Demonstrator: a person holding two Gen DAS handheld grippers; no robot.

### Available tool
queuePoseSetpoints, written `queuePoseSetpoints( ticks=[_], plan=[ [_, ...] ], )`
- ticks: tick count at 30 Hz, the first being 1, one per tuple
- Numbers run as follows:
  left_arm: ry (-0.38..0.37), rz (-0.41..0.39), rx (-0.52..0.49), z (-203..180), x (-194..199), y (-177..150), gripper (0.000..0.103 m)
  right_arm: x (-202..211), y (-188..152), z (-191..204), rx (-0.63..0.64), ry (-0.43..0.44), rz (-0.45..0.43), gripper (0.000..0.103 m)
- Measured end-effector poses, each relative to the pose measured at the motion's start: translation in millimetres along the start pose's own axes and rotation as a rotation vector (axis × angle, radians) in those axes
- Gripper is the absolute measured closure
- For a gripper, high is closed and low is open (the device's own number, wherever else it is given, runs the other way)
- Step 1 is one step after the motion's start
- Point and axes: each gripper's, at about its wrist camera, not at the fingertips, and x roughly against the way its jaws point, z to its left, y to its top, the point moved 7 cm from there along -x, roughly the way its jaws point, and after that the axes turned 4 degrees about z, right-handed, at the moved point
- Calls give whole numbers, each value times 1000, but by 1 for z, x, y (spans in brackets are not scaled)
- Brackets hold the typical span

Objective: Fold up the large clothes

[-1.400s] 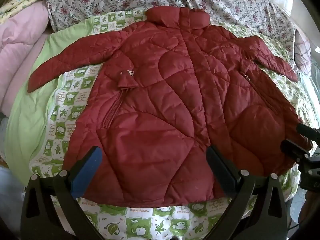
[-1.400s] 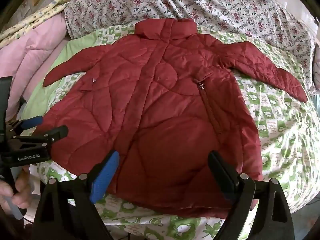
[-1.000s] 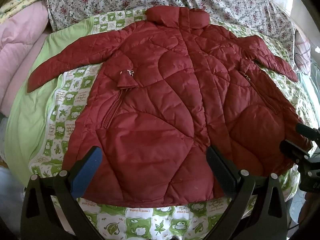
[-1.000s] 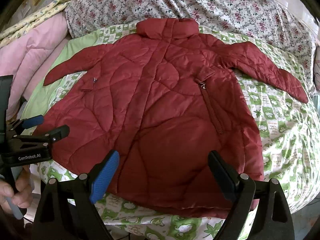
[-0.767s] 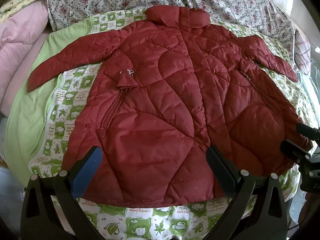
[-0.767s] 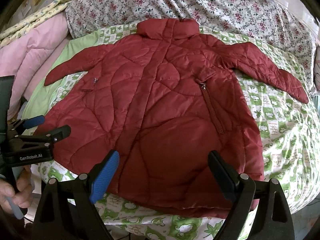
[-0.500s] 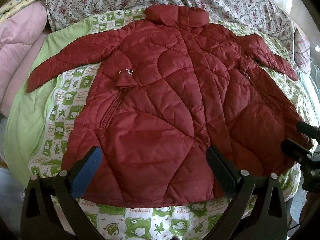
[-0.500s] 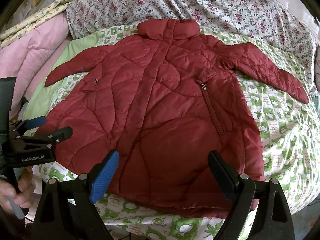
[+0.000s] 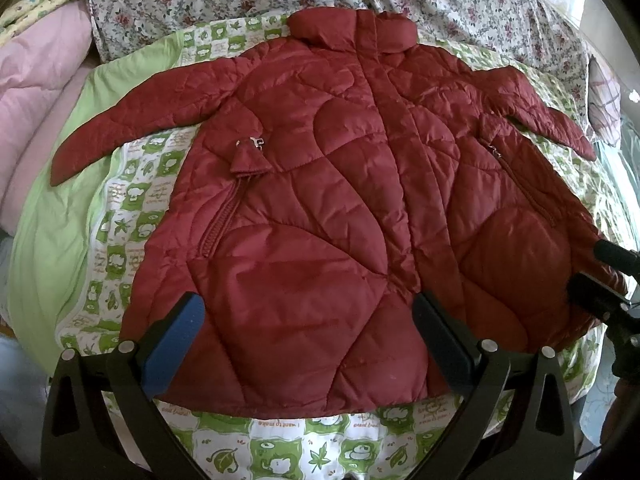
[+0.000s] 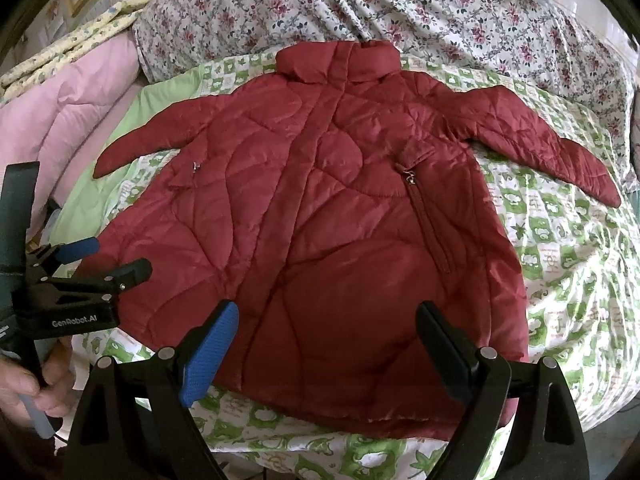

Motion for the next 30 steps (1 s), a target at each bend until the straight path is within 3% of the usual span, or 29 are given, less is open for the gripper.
queuePoseSetpoints(
  ticks=[4, 6, 16, 24, 30],
  plan=[
    [-79, -23, 35, -3, -3, 2, 0, 2, 5, -3, 15, -8, -57, 12],
    [-85, -18, 37, -2, -5, 3, 0, 2, 8, -7, 28, -27, -99, 12],
    [-111, -31, 61, 9, -11, 23, 0, 9, 25, -41, -82, 39, -154, 12],
    [-123, -5, 80, 17, -21, 39, 0, 16, 38, -88, -194, 75, -194, 12],
    [-159, 3, 76, 21, -28, 53, 0, 20, 54, -146, -321, 96, -241, 12]
  ],
)
